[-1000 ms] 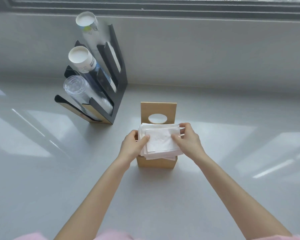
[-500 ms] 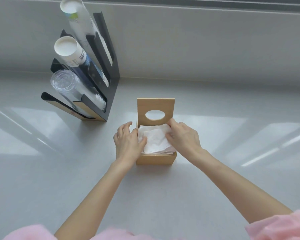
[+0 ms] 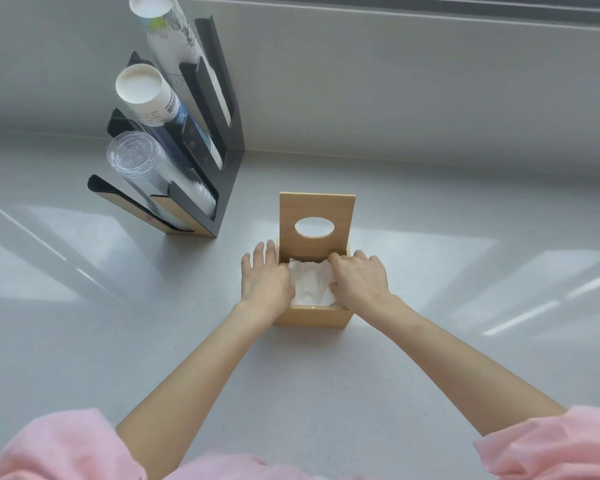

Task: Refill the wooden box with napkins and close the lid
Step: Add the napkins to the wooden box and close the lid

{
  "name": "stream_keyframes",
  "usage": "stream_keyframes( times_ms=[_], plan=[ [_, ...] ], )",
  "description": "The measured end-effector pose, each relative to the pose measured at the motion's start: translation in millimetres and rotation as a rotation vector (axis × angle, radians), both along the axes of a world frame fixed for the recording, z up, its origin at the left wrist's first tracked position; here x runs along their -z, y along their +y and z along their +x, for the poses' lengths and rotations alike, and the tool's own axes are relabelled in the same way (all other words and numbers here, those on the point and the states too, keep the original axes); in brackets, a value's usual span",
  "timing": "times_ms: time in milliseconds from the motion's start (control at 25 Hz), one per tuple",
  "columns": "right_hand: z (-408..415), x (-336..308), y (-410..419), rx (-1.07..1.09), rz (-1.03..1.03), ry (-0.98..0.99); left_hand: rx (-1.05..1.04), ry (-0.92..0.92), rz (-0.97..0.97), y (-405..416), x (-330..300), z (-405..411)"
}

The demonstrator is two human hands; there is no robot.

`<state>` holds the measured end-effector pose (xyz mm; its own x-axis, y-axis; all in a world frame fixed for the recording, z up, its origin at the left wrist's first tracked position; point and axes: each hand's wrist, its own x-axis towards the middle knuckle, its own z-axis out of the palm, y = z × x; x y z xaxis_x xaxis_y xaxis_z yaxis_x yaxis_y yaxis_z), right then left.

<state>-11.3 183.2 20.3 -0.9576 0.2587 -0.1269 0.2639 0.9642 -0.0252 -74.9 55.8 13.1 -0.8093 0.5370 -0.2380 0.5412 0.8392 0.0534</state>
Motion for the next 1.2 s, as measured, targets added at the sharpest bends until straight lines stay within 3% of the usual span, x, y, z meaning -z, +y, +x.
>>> stream_keyframes(
  times_ms=[120,240,360,440,600,800,880,1000,1200],
  plan=[
    [6,-10,1,-0.003,0.041,0.039,0.005,-0.016,0.022,-7,-11,1],
    [9,-19,7,-0.042,0.058,0.065,-0.010,0.087,0.114,-9,-22,0],
    [4,-21,7,-0.198,0.058,-0.052,0.126,0.033,0.155,-2,-27,-4],
    [-2,-21,1,-0.248,0.117,-0.221,0.264,-0.048,0.015,8,-24,-4],
    [-13,-19,-6,-0.256,0.218,-0.422,0.498,0.058,-0.333,24,-15,-4],
    [-15,-12,-4,-0.269,0.199,-0.474,0.519,0.043,-0.343,21,-5,-13],
    [-11,-11,-3,-0.238,0.094,-0.395,0.486,-0.021,-0.265,19,-6,-12],
    [-1,-20,-1,-0.155,-0.129,-0.215,0.304,-0.157,0.039,13,-22,-11],
    [10,-45,14,0.040,-0.355,0.232,0.124,-0.049,0.461,-6,-46,-13]
  ],
)
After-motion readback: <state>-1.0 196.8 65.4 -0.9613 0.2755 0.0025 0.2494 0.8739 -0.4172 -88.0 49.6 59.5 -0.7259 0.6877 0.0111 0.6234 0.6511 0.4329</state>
